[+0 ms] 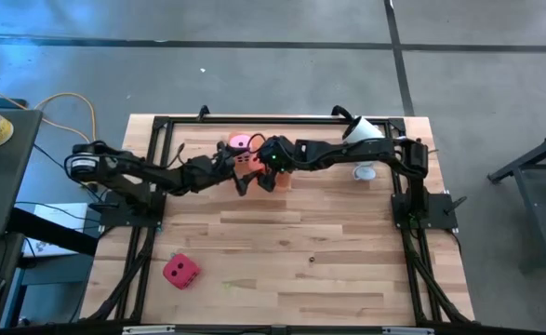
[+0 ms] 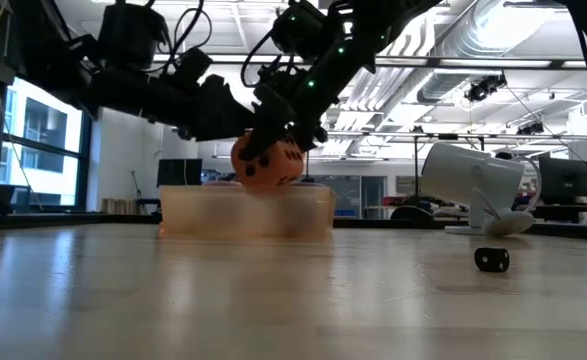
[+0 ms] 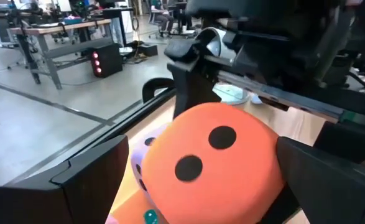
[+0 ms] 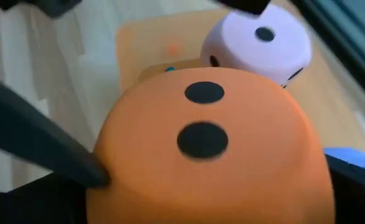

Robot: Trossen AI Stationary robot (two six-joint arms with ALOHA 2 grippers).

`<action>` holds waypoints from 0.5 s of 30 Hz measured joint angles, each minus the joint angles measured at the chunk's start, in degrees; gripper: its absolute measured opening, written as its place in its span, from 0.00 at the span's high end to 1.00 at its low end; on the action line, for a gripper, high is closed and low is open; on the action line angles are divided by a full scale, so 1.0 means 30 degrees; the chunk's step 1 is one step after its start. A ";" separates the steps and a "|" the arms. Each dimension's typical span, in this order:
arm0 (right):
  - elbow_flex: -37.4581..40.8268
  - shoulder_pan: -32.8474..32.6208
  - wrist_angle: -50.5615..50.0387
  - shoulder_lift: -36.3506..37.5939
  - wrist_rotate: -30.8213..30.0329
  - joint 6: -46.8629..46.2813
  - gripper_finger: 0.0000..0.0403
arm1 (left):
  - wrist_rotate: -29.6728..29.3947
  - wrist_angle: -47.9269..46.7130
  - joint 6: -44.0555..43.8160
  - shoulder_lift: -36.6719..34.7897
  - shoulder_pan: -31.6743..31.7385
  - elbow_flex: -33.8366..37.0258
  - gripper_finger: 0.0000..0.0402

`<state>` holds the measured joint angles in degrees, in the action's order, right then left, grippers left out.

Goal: Pick & Place Dice
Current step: Put the large orange die into the orange bin

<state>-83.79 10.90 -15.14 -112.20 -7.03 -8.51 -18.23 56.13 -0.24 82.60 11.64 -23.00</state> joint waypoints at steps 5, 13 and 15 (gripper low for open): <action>0.0008 0.0080 0.0219 -0.0007 -0.0835 0.0494 0.02 | -0.0033 0.0174 -0.0332 0.0485 0.0329 -0.0030 0.02; 0.0008 -0.0058 0.0296 -0.0007 -0.0760 0.1362 0.02 | 0.0814 -0.0513 -0.0844 0.0485 0.0604 -0.0009 0.02; 0.0017 -0.0202 0.0470 -0.0007 -0.0756 0.1701 0.02 | 0.0905 -0.0897 -0.0858 0.0485 0.0604 -0.0009 0.02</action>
<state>-83.74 10.29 -13.73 -112.22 -9.30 -3.40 -15.51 53.44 -2.81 84.05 13.45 -23.03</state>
